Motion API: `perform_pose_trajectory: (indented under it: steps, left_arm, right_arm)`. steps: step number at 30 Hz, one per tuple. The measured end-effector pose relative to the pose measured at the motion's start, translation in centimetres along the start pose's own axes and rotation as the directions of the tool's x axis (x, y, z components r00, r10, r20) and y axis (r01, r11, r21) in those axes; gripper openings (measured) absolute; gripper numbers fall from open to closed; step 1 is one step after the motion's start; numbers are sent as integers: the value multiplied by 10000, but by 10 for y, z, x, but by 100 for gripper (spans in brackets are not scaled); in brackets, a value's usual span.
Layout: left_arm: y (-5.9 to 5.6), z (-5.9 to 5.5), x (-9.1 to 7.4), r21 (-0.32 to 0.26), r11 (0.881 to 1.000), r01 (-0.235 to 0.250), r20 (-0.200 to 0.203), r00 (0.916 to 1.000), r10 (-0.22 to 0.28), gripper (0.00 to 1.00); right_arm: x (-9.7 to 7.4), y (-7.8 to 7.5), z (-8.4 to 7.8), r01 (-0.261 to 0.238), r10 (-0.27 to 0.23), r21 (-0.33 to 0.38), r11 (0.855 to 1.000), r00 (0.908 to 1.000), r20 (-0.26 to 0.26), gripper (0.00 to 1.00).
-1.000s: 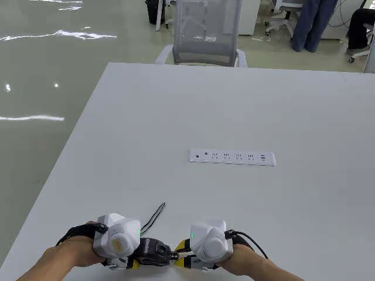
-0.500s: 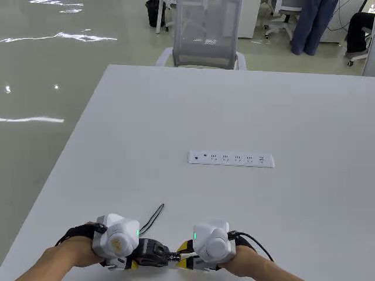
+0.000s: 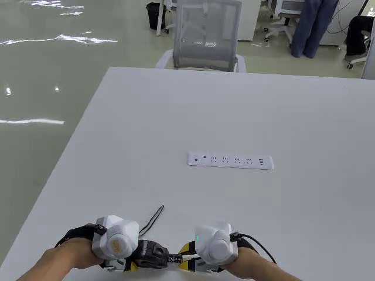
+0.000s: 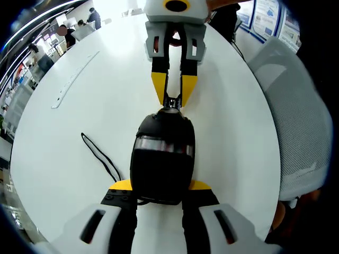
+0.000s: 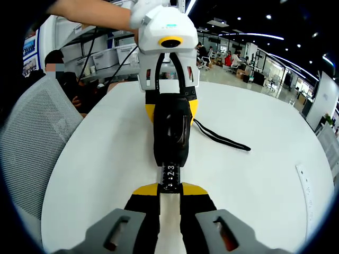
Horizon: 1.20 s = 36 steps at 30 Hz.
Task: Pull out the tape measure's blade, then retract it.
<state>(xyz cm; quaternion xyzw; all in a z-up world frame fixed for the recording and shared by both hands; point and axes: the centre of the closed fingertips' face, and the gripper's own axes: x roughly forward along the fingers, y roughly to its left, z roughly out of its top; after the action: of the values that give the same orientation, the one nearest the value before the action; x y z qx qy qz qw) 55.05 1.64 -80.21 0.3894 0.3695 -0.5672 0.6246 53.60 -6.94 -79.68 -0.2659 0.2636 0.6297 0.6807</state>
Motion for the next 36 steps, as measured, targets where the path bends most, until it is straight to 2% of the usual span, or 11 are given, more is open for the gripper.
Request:
perform_pose_trajectory:
  steps: [36]
  left_arm:
    - [0,1,0,-48,10000,-23,26,10000,23,28]
  right_arm:
    - [-11,0,-10,-75,76,126,9999,9999,-151,11]
